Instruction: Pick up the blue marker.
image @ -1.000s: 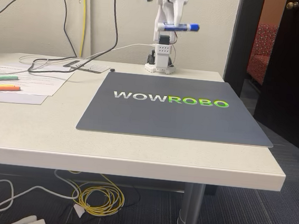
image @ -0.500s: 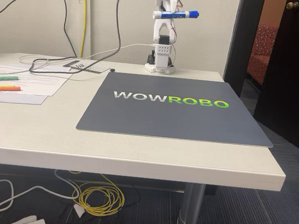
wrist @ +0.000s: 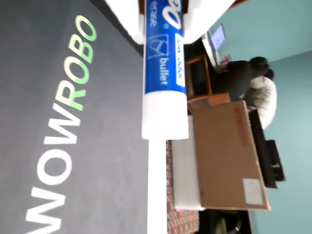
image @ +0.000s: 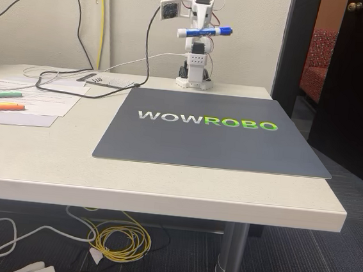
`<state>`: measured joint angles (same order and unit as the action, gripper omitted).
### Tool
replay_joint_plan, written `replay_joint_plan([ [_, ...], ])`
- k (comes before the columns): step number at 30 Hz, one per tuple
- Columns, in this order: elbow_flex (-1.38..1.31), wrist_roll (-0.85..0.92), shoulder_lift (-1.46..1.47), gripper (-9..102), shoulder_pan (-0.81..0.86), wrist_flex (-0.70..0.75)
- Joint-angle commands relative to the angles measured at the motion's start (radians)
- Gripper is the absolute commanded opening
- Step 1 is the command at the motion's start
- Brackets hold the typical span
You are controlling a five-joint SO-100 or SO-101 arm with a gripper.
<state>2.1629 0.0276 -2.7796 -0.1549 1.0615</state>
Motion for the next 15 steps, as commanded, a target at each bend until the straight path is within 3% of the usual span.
replay_joint_plan([
  [1, -0.017, 0.012, -0.026, 2, 0.028, -0.034],
  [15, -0.049, 0.054, -0.023, 2, 0.074, -0.106],
])
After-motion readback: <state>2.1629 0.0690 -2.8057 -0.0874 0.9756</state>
